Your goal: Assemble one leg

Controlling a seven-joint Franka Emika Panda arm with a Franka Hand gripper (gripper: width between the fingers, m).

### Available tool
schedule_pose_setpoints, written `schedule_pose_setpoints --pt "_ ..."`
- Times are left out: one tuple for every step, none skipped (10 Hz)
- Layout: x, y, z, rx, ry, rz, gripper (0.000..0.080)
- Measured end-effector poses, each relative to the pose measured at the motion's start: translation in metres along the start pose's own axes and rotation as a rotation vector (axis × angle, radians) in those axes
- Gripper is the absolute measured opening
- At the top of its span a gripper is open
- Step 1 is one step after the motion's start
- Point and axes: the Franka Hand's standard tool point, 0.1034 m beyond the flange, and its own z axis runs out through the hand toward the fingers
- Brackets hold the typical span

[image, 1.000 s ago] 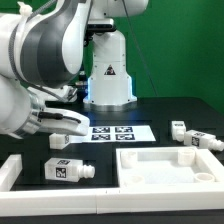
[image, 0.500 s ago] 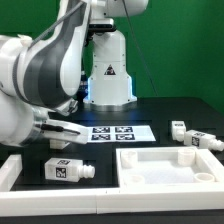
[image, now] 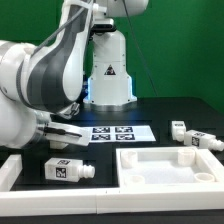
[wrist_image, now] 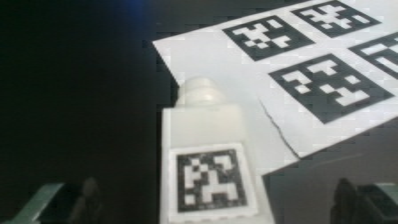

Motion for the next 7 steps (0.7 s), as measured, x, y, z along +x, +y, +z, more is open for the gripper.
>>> schedule_pose_setpoints --pt "0.0 0.0 0.0 0.0 0.0 0.0 0.0645" --pt "0.0 0.0 0.0 0.0 -0.001 0.0 0.0493" --pt "0.0 0.0 0.0 0.0 -0.001 0.0 0.0493" --pt "0.0 0.0 0.0 0.0 -0.001 0.0 0.0292" --pt "0.0 0.0 0.0 0.0 -0.001 0.0 0.0285" --pt "-0.004 -0.003 -0.003 -0.001 -0.008 -0.003 0.0285" --pt "-0.015 -0.012 -0.015 -0.005 -0.001 -0.019 0.0285"
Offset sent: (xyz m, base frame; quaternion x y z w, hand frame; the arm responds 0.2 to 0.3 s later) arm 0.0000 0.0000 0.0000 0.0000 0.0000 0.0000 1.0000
